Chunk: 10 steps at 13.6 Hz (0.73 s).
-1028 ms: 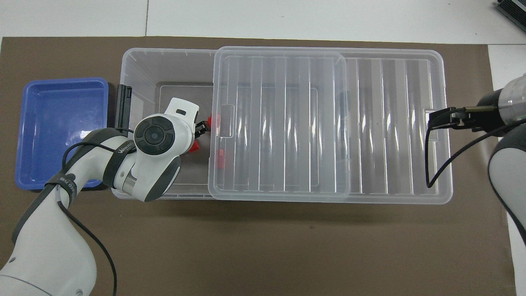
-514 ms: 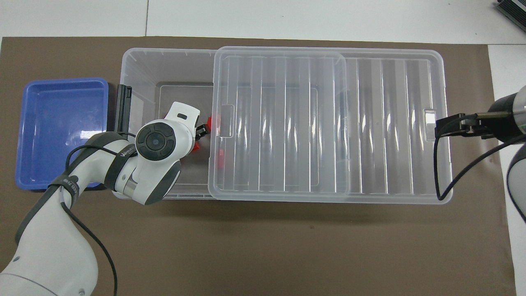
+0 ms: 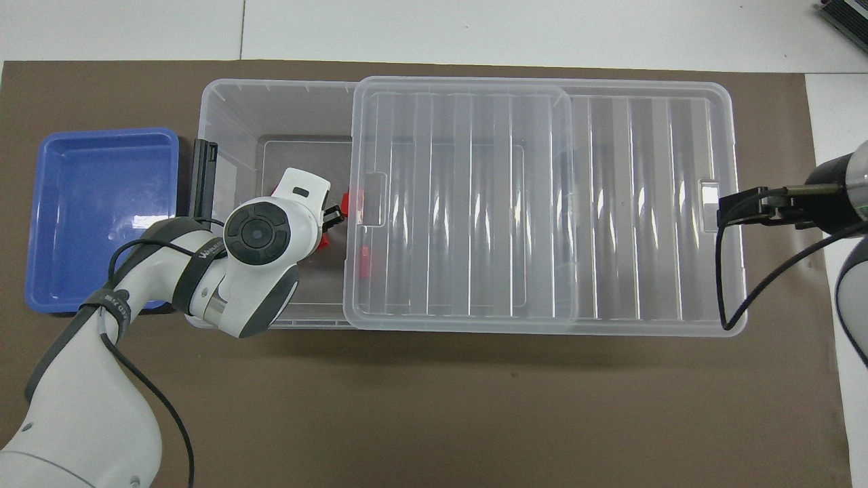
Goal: Place red block in blue tray from box
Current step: 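Lower the left gripper into the box and grasp a red block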
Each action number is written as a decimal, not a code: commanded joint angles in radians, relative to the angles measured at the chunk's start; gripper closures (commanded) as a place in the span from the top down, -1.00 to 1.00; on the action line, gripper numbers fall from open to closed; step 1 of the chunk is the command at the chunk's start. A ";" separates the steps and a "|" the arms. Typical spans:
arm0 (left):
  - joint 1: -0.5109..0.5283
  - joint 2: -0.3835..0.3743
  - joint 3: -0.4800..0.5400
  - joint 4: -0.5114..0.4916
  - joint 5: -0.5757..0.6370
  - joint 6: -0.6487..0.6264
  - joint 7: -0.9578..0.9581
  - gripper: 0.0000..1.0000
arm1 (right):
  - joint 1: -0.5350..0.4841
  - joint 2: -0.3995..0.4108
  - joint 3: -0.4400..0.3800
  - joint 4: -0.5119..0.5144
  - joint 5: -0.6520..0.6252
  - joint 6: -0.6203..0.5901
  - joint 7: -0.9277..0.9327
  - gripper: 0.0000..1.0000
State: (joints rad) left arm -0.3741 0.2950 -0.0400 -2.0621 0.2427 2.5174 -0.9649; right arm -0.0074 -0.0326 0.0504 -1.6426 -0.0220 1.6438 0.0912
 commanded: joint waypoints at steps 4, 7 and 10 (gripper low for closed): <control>-0.014 -0.020 0.011 0.077 0.023 -0.151 0.024 -0.79 | -0.019 -0.001 0.008 0.003 0.013 -0.013 0.015 1.00; -0.006 -0.069 0.005 0.195 0.003 -0.365 0.043 -0.84 | -0.020 -0.003 0.006 0.001 0.013 -0.018 0.015 1.00; -0.003 -0.102 0.005 0.373 -0.098 -0.640 0.118 -0.84 | -0.020 -0.003 0.006 0.001 0.013 -0.021 0.013 1.00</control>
State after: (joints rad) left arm -0.3743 0.2131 -0.0420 -1.7893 0.1941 2.0335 -0.9017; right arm -0.0129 -0.0326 0.0475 -1.6427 -0.0220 1.6409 0.0912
